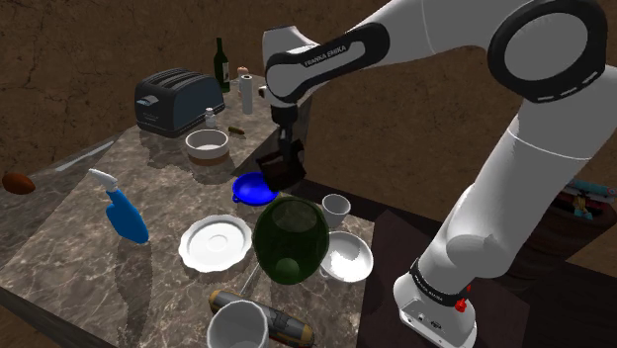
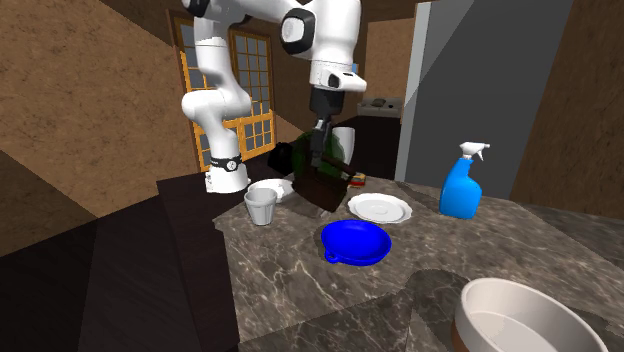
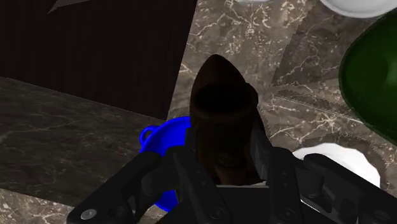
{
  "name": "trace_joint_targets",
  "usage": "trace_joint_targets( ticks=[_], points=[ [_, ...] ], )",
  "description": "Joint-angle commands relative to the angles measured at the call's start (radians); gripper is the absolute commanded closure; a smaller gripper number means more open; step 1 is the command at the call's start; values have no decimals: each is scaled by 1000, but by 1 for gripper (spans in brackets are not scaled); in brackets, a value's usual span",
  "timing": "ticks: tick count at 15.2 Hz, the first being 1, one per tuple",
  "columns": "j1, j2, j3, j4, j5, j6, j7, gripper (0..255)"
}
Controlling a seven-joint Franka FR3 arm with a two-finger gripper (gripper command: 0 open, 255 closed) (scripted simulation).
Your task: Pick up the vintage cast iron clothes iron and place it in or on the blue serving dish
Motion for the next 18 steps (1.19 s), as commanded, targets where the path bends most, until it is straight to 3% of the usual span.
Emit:
trace_joint_targets(
  ticks=[1,6,7,18],
  points=[
    [0,70,0,105,-2,-34,-2,255],
    [1,256,-3,397,-7,-140,-10,255],
    [2,265,-3,411,-8,-145,-11,255],
    [1,312,-5,328,-14,-15,0,255]
  ],
)
